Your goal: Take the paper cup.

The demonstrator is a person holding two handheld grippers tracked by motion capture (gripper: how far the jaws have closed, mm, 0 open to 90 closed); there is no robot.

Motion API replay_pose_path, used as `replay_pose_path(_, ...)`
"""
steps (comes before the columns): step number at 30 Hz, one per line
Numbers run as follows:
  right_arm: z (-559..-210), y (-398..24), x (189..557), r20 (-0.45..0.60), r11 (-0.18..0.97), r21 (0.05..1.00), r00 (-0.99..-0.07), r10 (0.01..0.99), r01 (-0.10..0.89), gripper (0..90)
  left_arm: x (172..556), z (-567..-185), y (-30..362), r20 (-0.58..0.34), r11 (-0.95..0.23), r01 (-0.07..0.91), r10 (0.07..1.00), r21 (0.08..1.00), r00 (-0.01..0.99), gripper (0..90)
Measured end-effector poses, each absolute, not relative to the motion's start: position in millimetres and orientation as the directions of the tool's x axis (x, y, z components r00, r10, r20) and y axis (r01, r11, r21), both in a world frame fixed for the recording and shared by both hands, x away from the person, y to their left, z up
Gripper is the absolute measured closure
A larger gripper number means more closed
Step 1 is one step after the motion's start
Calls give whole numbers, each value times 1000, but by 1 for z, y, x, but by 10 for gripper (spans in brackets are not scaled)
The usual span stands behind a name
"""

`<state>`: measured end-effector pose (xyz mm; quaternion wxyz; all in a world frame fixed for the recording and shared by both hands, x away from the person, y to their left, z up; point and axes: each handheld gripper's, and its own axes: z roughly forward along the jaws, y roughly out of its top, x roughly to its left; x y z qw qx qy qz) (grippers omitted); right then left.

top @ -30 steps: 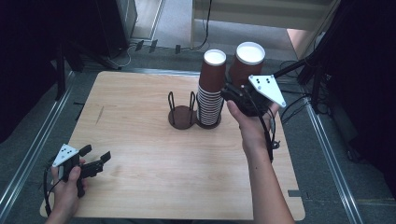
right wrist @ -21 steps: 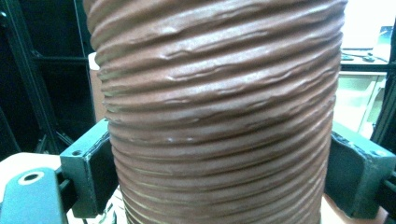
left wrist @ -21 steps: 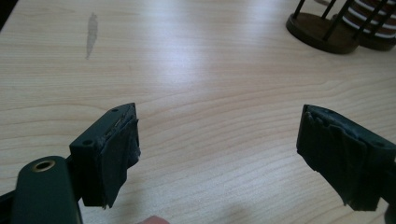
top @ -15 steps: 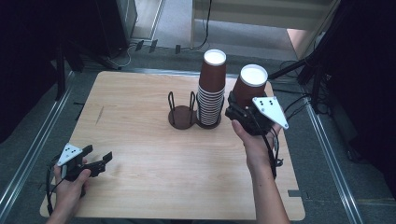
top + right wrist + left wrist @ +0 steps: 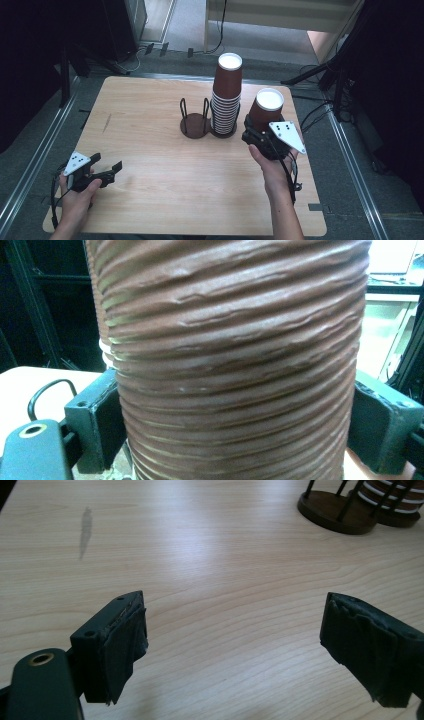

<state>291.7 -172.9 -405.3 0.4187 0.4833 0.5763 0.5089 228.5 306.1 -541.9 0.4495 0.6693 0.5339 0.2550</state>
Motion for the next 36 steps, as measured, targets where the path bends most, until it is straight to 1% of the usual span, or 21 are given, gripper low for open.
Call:
replay_pose_path(4,-413,-172,290,15,12,990,-187,982,139,116,230,-536,297,-140,-37,481,935,876,327,120)
replay_pose_path(9,-420,-171,286,20,9,989,-197,980,147,116,234,-517,282,-135,-56,461,919,885,371,114)
replay_pose_path(16,-432,-171,282,2,31,987,-210,978,155,116,241,-510,264,-127,-83,459,904,884,408,110)
replay_pose_path(21,-440,-171,280,9,29,985,-216,976,172,116,249,-503,250,-135,-85,454,892,887,431,109)
replay_pose_path(29,-458,-167,277,-8,58,981,-259,966,186,115,259,-493,225,-139,-111,440,857,891,497,108)
replay_pose_path(33,-465,-165,276,-33,86,977,-257,966,196,115,264,-490,215,-130,-124,431,848,894,514,108)
replay_pose_path(36,-471,-164,277,-26,81,974,-255,967,210,114,267,-484,209,-127,-135,428,838,894,530,105)
